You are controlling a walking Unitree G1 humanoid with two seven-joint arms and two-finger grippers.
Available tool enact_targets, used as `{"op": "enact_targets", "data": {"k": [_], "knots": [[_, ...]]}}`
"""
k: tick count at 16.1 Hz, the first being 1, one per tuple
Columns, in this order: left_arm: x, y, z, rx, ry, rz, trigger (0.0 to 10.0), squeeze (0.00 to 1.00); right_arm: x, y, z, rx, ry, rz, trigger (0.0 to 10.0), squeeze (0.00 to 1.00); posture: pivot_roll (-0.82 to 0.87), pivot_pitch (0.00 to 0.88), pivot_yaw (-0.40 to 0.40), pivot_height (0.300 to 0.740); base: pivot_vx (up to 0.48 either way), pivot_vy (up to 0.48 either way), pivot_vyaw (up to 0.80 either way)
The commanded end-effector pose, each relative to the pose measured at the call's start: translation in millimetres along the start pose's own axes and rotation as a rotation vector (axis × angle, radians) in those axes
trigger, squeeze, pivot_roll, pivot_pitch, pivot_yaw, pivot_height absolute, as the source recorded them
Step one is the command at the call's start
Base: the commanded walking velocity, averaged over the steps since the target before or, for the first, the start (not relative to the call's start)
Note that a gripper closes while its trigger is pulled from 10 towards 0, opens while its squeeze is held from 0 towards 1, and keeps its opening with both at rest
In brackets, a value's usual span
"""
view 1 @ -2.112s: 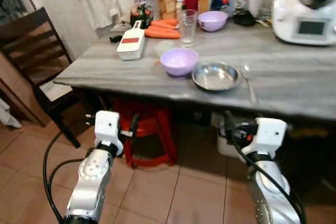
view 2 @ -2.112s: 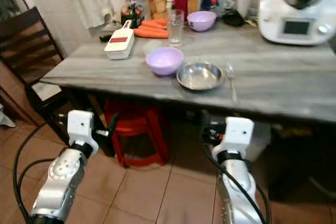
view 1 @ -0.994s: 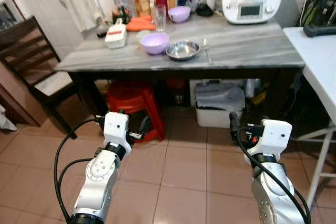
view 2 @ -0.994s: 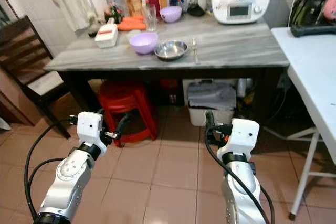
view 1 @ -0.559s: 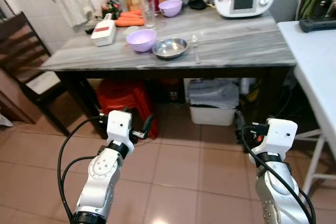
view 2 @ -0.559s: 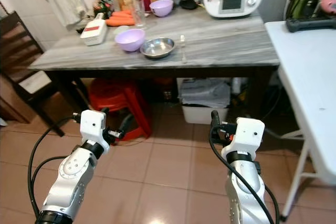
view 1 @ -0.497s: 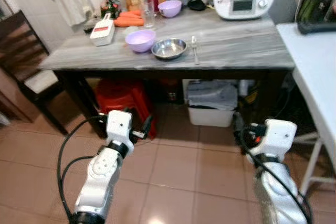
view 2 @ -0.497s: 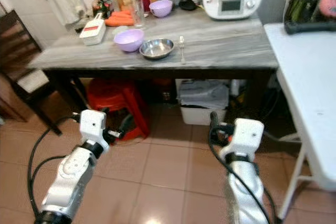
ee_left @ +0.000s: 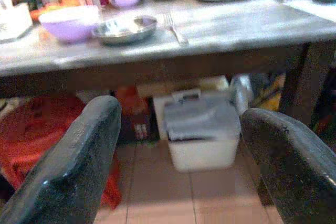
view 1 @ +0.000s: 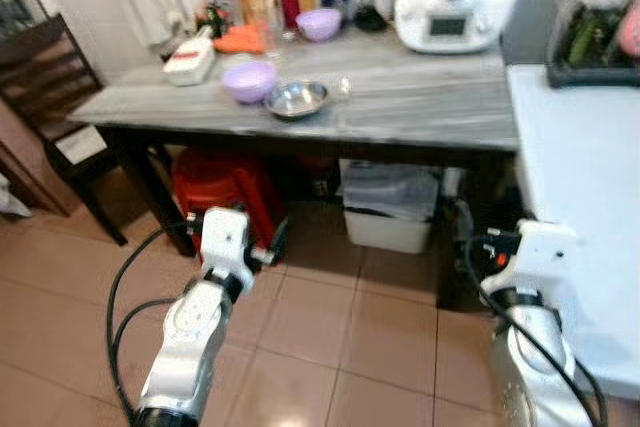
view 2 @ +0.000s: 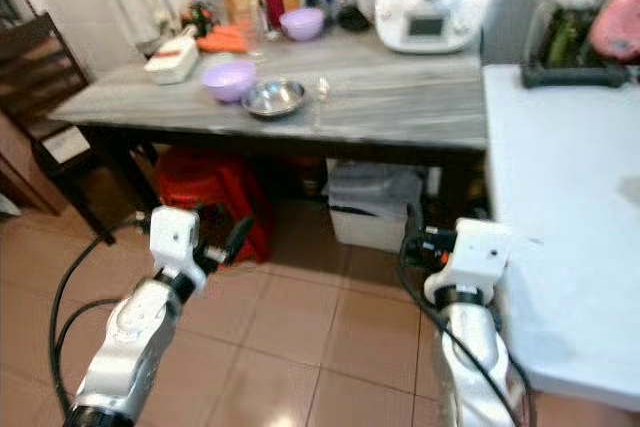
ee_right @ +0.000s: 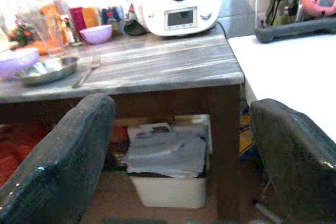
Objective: Setting the table
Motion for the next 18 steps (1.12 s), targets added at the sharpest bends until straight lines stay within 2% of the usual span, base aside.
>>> {"op": "enact_targets", "data": {"k": [1, 3, 6, 18], "knots": [[5.3, 0.0, 4.8, 0.009, 0.0, -0.016, 10.0, 0.0, 8.6, 0.0, 5.8, 0.023, -0.014, -0.031, 10.0, 0.0, -0.14, 0.0, 0.16, 0.74, 0.0, -0.48, 0.0], [3.2, -1.1, 4.6, 0.003, -0.002, -0.008, 10.0, 0.0, 7.2, -6.2, 5.7, 0.019, -0.017, -0.022, 10.0, 0.0, -0.14, 0.0, 0.16, 0.74, 0.0, -0.437, -0.7], [3.1, -0.5, 3.0, -0.005, -0.001, -0.008, 10.0, 0.0, 6.7, -5.8, 4.4, 0.018, -0.022, -0.02, 10.0, 0.0, -0.15, 0.0, 0.165, 0.74, 0.0, -0.354, -0.8], [1.6, -3.1, -2.3, -0.018, -0.002, 0.003, 10.0, 0.0, 3.5, -3.8, 5.7, 0.027, -0.024, 0.009, 10.0, 0.0, -0.15, 0.0, 0.161, 0.74, 0.0, -0.334, 0.0]]}}
Point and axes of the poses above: a point about 5 cm out from each wrist's last joint towards the gripper, its own y axis pointing out of the wrist towards the gripper, its own x axis along the axis of the wrist's last joint, z = x × y, the point moved 2 cm from there along y, pointing out of the wrist towards the gripper, and after that the axes turned 10 degrees about y, right-handed, at the moved point
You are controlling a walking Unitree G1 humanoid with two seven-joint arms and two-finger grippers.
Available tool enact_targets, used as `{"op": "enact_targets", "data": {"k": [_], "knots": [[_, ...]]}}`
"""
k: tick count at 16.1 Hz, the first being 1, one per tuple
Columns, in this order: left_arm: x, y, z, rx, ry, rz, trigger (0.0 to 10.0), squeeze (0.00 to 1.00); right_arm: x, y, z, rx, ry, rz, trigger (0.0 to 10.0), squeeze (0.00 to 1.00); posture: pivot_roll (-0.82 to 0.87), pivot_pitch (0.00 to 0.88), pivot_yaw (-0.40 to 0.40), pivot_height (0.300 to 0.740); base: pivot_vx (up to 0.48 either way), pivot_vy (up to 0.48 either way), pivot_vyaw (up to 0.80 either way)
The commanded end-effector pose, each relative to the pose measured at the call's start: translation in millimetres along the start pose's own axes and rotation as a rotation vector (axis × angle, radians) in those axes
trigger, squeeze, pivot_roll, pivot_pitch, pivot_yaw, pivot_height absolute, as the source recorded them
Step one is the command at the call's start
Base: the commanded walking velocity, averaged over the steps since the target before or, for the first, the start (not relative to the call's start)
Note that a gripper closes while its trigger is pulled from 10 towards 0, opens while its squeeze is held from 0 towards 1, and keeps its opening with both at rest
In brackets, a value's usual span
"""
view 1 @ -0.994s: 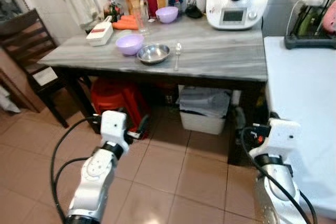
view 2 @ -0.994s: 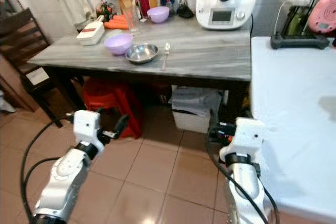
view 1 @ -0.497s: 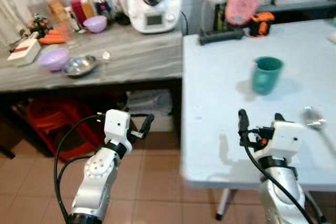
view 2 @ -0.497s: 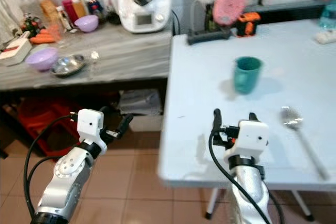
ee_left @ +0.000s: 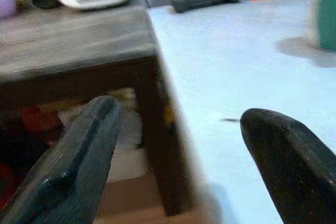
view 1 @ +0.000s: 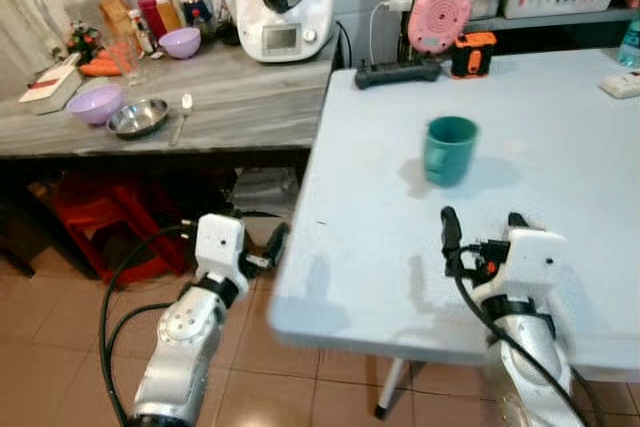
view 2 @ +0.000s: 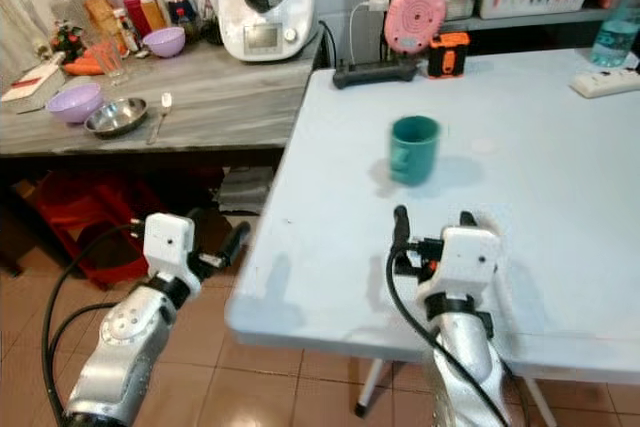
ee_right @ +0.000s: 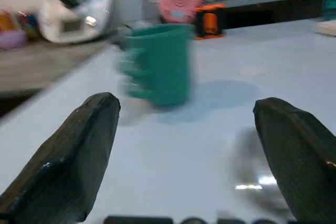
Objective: Setting the table
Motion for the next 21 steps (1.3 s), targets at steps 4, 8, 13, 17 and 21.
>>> {"op": "enact_targets", "data": {"k": [4, 8, 13, 17, 21], "knots": [[-0.4, -2.6, 8.6, 0.016, 0.03, 0.011, 10.0, 0.0, -0.4, 0.2, 3.1, 0.002, 0.013, 0.005, 10.0, 0.0, -0.14, 0.0, 0.163, 0.74, 0.0, -0.354, 0.0], [-8.1, -2.3, 9.3, 0.019, 0.005, 0.052, 10.0, 0.0, -5.3, -0.1, 3.8, 0.001, 0.026, 0.03, 10.0, 0.0, -0.15, 0.0, 0.169, 0.74, 0.0, -0.09, 0.0], [-14.2, -6.4, 2.3, -0.121, -0.002, 0.053, 10.0, 0.0, -12.5, 0.9, 6.9, 0.002, 0.032, 0.072, 10.0, 0.0, -0.15, 0.0, 0.172, 0.74, 0.0, 0.0, 0.0], [-11.8, -9.0, -6.2, -0.277, -0.002, 0.021, 10.0, 0.0, -28.2, 0.1, 9.7, -0.004, 0.027, 0.17, 10.0, 0.0, -0.15, 0.0, 0.169, 0.74, 0.0, 0.0, 0.0], [-6.7, -11.3, -13.8, -0.369, -0.006, -0.019, 10.0, 0.0, -39.1, 2.8, 17.1, 0.021, 0.012, 0.245, 10.0, 0.0, -0.15, 0.0, 0.169, 0.74, 0.0, 0.0, 0.0]]}}
Point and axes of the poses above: a point about 5 cm out from each wrist's last joint towards the gripper, its own y axis pointing out of the wrist towards the gripper, its own x axis along the axis of the wrist's last joint, z = x × y, the point moved 2 cm from there along y, pointing out of the wrist towards the gripper, and after that the axes turned 10 degrees about y, right-handed, at the moved point
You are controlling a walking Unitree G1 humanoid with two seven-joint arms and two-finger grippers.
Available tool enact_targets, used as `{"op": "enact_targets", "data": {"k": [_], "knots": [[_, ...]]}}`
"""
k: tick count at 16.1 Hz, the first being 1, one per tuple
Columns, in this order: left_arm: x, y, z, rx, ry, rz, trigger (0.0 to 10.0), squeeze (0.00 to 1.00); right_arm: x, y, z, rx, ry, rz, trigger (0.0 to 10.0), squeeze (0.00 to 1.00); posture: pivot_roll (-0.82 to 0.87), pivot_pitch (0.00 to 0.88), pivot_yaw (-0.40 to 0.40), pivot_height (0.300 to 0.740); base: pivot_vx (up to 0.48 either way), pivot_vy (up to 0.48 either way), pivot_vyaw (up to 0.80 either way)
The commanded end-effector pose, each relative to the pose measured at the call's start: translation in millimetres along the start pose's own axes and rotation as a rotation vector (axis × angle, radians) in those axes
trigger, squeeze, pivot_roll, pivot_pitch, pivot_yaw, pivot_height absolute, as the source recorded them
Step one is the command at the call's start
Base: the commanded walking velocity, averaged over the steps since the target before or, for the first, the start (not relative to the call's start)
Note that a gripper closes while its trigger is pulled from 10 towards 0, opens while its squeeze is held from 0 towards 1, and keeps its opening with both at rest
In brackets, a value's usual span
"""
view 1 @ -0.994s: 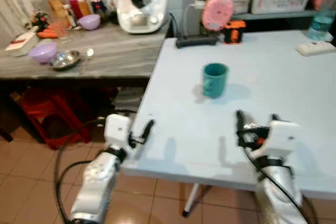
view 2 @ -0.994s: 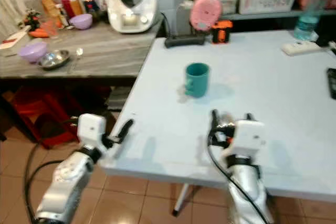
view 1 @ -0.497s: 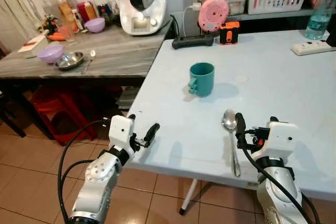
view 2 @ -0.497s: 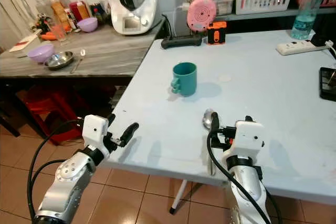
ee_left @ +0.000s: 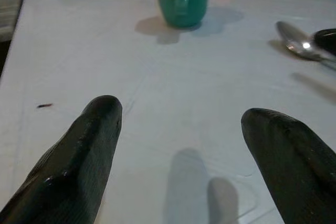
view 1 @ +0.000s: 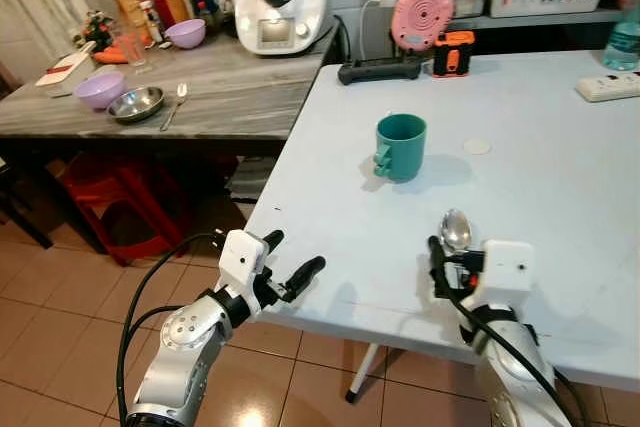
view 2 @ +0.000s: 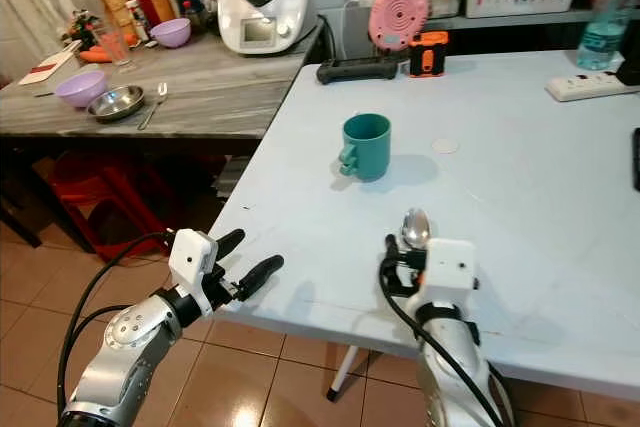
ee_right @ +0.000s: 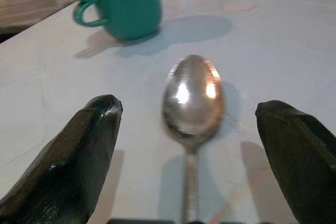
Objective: Setting the table
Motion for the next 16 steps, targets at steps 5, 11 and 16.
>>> {"op": "enact_targets", "data": {"k": [5, 11, 16], "knots": [[7.4, -2.7, -2.1, -0.056, 0.005, -0.028, 10.0, 0.0, -24.9, -0.3, 2.0, -0.012, -0.057, 0.157, 4.7, 0.0, -0.14, 0.0, 0.162, 0.74, 0.0, 0.0, 0.0], [8.1, -2.0, -7.7, -0.11, -0.007, -0.026, 10.0, 0.0, -35.2, -3.1, -8.9, -0.061, -0.036, 0.236, 0.0, 0.0, -0.15, 0.0, 0.163, 0.74, 0.0, 0.0, 0.0], [21.6, 3.2, -11.6, -0.186, 0.033, -0.059, 10.0, 0.0, -32.0, 4.1, -18.8, -0.076, 0.011, 0.273, 0.0, 0.0, -0.15, 0.0, 0.166, 0.74, 0.0, 0.0, 0.0]]}}
Point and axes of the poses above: a point about 5 cm out from each wrist's last joint towards the gripper, its own y axis pointing out of the wrist towards the gripper, its own x axis along the axis of the wrist's last joint, z = x × y, the point moved 2 cm from there along y, pointing out of the wrist towards the gripper, and after that the axes turned 10 degrees about y, right-handed, at the moved point
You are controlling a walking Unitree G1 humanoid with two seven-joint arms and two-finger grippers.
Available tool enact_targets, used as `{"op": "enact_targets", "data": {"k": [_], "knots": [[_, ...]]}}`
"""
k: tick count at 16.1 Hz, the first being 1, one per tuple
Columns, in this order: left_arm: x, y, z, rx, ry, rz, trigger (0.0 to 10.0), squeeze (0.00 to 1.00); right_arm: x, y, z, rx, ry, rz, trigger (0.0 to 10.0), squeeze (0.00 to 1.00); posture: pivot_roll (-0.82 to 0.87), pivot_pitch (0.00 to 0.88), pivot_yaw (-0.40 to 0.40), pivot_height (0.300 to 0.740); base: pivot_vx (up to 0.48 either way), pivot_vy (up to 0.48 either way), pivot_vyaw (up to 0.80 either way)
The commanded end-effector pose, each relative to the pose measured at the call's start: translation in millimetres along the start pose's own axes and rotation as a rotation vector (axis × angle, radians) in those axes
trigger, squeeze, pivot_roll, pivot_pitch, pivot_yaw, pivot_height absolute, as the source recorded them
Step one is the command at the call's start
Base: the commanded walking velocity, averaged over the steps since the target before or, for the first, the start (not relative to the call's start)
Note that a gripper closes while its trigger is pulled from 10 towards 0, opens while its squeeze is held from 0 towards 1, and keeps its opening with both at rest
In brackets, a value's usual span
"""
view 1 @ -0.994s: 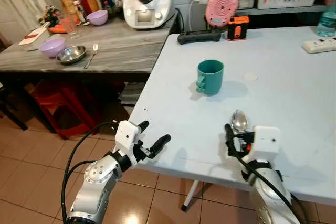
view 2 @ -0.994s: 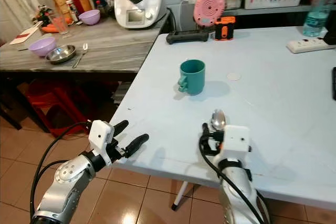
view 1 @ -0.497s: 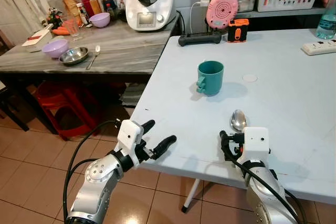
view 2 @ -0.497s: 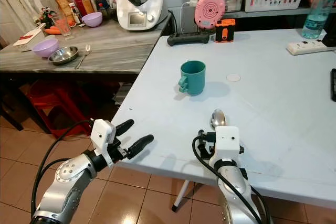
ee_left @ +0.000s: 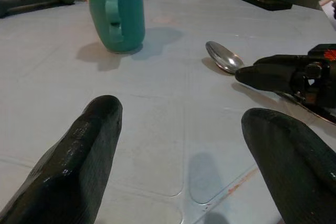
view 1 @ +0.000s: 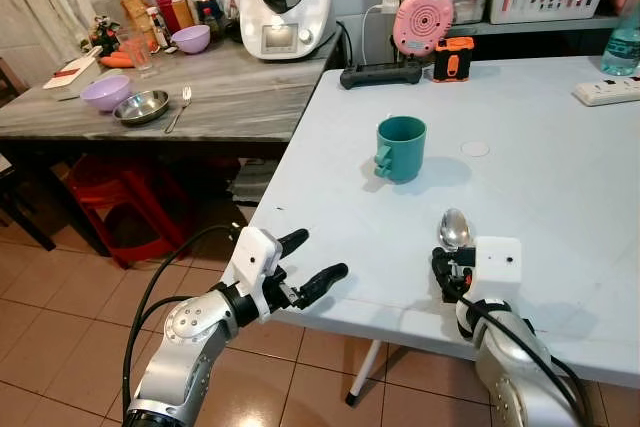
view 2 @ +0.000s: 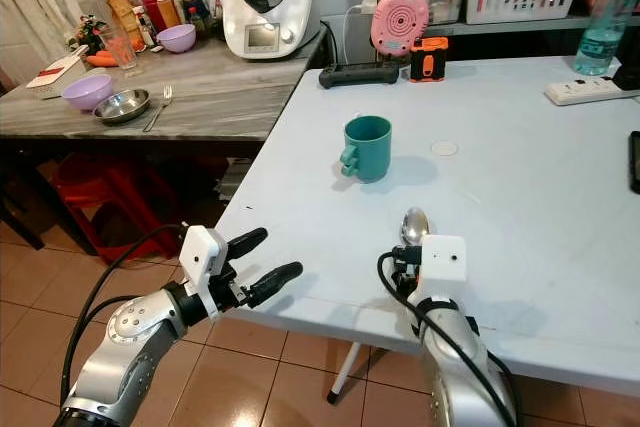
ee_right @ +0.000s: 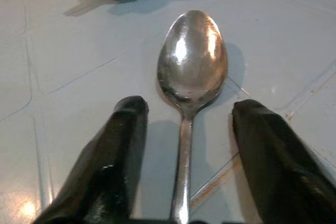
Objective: Setting the table
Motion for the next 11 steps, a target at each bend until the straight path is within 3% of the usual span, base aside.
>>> {"op": "enact_targets", "data": {"k": [1, 11], "knots": [[3.2, -2.6, 4.8, -0.002, 0.023, 0.01, 10.0, 0.0, -24.7, -0.1, -7.2, -0.025, 0.031, 0.128, 0.0, 0.0, -0.14, 0.0, 0.167, 0.74, 0.0, 0.0, 0.0], [1.1, -5.3, -5.3, -0.116, 0.053, 0.034, 10.0, 0.0, -36.7, -1.3, -8.5, 0.048, 0.12, 0.264, 0.0, 0.0, -0.14, 0.0, 0.167, 0.74, 0.0, 0.0, 0.0]]}}
Point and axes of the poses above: a point about 5 cm out from each wrist's last joint towards the gripper, its own y axis pointing out of the wrist towards the gripper, its own x axis along the axis of the wrist's last joint, z = x × y, the point moved 2 cm from there along y, pointing out of the wrist towards the gripper, and after that the axes turned 10 degrees about y, right-handed, at the moved point
